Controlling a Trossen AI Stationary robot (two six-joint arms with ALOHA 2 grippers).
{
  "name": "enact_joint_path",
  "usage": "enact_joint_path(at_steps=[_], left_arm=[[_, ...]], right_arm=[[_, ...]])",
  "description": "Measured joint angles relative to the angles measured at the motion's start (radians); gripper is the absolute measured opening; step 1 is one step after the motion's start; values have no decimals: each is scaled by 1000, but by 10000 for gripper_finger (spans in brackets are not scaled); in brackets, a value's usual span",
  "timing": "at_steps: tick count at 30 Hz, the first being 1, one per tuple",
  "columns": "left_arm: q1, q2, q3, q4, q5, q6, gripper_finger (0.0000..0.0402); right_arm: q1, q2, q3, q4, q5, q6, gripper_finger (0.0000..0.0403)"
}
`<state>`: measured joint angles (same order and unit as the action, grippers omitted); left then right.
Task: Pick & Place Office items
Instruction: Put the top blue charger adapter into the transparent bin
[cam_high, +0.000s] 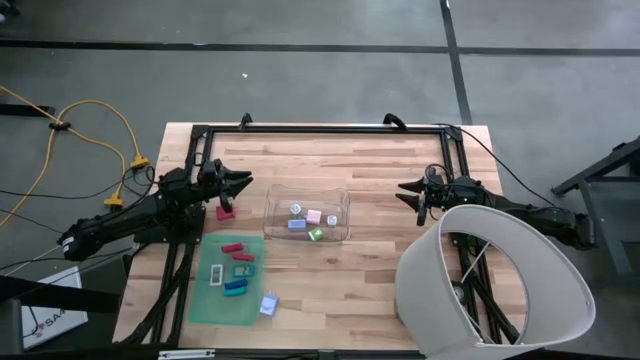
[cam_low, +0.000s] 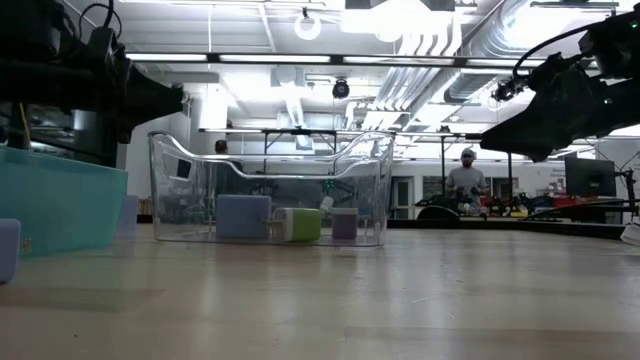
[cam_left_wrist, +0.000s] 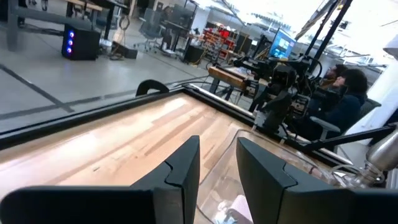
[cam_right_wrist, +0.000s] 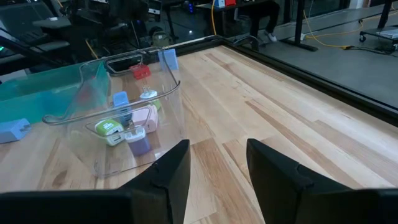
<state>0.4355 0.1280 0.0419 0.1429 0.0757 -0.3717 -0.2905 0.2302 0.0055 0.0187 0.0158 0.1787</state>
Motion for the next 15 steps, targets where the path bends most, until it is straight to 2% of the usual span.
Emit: enact_joint_path(at_steps=[5,9,15], left_arm=[[0,12,80,-111,-31,14,102],[0,75,198,-316,-160,9,102],[0,255,348,-487,-308,-92,102]], right_arm=[[0,0,0,0,0,0,144],[0,0,0,0,0,0,144],[0,0,0,0,0,0,144]])
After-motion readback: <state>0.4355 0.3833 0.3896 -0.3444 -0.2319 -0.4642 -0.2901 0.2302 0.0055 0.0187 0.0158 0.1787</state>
